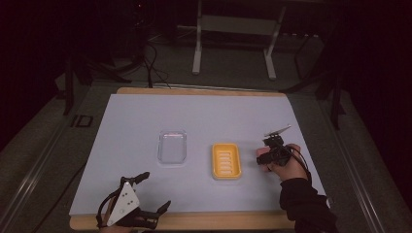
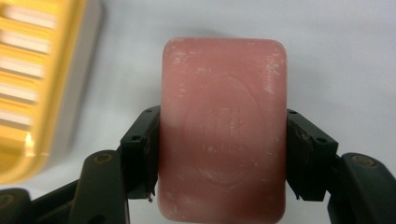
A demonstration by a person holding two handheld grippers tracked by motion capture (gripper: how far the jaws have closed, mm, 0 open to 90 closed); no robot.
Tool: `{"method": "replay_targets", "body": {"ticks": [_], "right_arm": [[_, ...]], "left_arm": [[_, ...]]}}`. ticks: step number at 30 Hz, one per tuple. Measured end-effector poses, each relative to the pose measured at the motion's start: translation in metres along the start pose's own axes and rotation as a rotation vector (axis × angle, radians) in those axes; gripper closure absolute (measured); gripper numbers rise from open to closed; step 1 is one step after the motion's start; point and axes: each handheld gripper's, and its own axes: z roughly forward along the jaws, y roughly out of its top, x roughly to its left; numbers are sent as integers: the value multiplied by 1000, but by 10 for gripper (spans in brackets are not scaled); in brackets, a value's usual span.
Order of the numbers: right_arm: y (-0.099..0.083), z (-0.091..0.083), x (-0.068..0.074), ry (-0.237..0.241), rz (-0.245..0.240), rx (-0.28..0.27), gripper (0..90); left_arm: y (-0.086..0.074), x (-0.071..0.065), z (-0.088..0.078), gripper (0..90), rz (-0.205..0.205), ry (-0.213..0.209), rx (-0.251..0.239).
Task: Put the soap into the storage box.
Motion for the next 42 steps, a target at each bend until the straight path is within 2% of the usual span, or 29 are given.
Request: {"method": "replay_targets", "body": {"ticks": [3, 15, 22, 28, 36, 40, 42], "right_arm": [[1, -4, 5, -12, 4, -1, 375], [14, -36, 26, 6, 3, -48, 376], [21, -53, 40, 10, 19, -116, 376], [26, -68, 60, 30, 31, -183, 376], [30, -74, 89, 70, 44, -228, 375], [31, -71, 101, 99, 43, -232, 376], [30, -66, 106, 97, 45, -234, 376]], "left_arm": [[0, 0, 0, 3, 7, 3, 6], [1, -1, -1, 4, 8, -1, -2], [1, -2, -2, 3, 10, -1, -3], [1, -2, -2, 3, 8, -1, -4], [1, -2, -2, 4, 7, -3, -9], [1, -2, -2, 3, 8, -2, -9], [1, -2, -3, 4, 10, -3, -9]]}}
